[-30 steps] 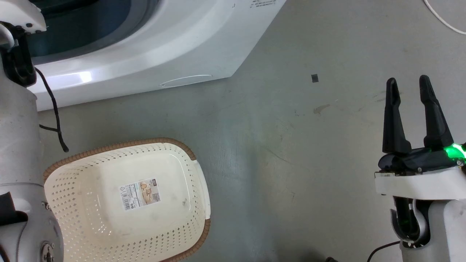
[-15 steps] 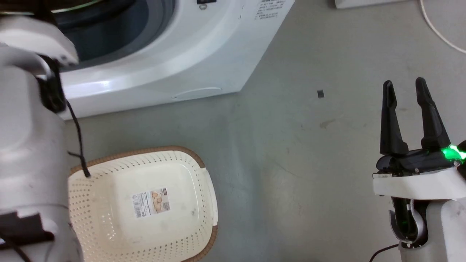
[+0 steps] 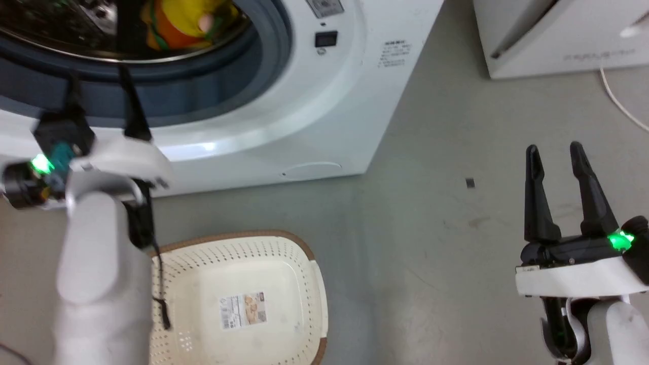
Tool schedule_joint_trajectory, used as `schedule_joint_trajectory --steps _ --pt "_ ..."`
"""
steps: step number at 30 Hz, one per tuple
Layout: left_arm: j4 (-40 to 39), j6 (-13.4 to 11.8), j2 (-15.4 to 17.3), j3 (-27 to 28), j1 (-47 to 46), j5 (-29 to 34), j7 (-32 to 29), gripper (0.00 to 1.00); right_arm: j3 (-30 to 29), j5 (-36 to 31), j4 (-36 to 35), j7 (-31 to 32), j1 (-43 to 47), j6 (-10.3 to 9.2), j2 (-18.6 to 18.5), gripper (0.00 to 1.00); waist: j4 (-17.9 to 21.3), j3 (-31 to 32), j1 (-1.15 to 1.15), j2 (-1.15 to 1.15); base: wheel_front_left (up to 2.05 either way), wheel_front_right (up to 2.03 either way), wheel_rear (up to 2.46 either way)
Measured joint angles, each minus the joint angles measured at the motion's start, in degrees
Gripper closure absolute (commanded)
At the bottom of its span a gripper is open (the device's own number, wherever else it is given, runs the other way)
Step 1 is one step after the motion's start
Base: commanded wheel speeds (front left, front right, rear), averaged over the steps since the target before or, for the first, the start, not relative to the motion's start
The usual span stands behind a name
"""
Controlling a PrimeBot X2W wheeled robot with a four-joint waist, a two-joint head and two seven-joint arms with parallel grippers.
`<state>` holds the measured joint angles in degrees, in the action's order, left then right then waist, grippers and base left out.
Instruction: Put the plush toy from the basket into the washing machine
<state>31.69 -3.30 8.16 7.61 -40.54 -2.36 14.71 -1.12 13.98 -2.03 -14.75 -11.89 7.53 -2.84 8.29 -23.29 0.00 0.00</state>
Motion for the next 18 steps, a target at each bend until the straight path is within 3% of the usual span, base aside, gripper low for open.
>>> schedule_joint_trajectory --steps 8,18 --pt "-8.45 0.98 -3.55 -2.24 10.9 0.1 0.05 0.0 -0.43 -1.42 0.77 0.0 2.77 0.0 -0.01 0.0 -2.89 5.5 0.0 0.0 0.0 0.0 0.0" --pt "-14.05 2.46 -5.03 -5.71 23.24 -1.33 0.04 0.0 -1.46 -1.9 1.71 0.0 6.85 0.0 -0.01 0.0 -6.1 12.1 0.0 0.0 0.0 0.0 0.0"
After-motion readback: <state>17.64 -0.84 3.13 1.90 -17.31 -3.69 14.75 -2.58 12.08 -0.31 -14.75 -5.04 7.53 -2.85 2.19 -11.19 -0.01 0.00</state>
